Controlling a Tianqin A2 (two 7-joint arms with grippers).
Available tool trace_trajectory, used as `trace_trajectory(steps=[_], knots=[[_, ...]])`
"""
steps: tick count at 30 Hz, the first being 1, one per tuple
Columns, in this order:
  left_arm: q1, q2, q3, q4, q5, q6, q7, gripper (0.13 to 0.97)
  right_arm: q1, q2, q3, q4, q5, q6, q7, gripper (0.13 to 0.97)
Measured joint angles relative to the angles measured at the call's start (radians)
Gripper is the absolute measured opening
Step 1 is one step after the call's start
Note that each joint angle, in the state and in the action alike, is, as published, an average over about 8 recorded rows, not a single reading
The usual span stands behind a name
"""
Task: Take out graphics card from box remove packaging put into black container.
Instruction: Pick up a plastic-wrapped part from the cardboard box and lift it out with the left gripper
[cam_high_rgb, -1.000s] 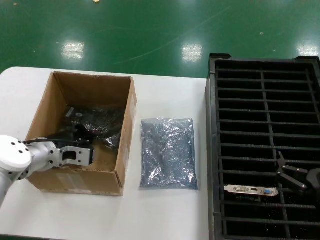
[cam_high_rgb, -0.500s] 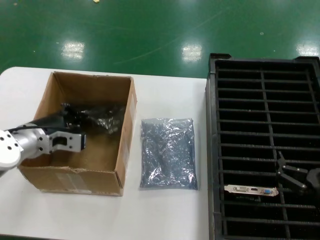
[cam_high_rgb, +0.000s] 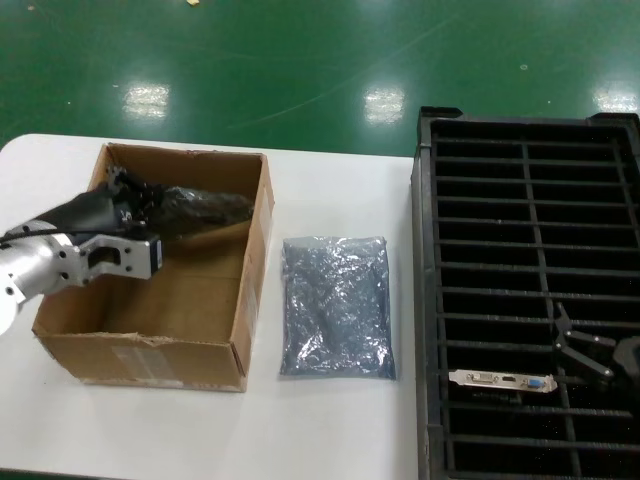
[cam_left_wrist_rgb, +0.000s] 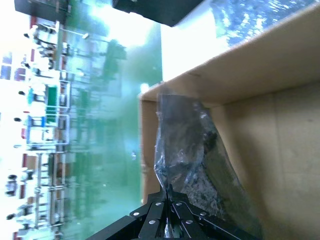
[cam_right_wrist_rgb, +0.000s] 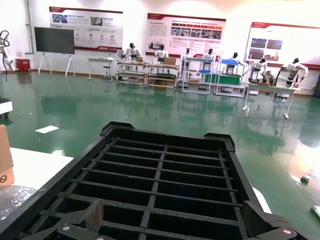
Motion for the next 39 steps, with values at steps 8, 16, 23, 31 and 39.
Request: trace_trajectory(steps=[8,16,23,31,39], knots=[[0.077,-0.05,-0.051,-0.186,0.076,-0.003,-0.11,0.14,0.0,0.0,0.0,0.0,0.0,0.0,0.0,0.966],[0.205,-0.089,-0.157,-0.431,0.163,0.003,-0.227,0.14,0.0,0.0,0.0,0.0,0.0,0.0,0.0,0.966],[0.346,-0.1,-0.273,-0.669,0.212,0.006,-0.303,0.14,0.0,0.0,0.0,0.0,0.0,0.0,0.0,0.966],[0.51,-0.114,-0.298,-0.852,0.176,-0.013,-0.305,0.14,0.0,0.0,0.0,0.0,0.0,0.0,0.0,0.966],[0.605,-0.13,-0.256,-0.934,0.127,-0.039,-0.253,0.14,0.0,0.0,0.0,0.0,0.0,0.0,0.0,0.966]])
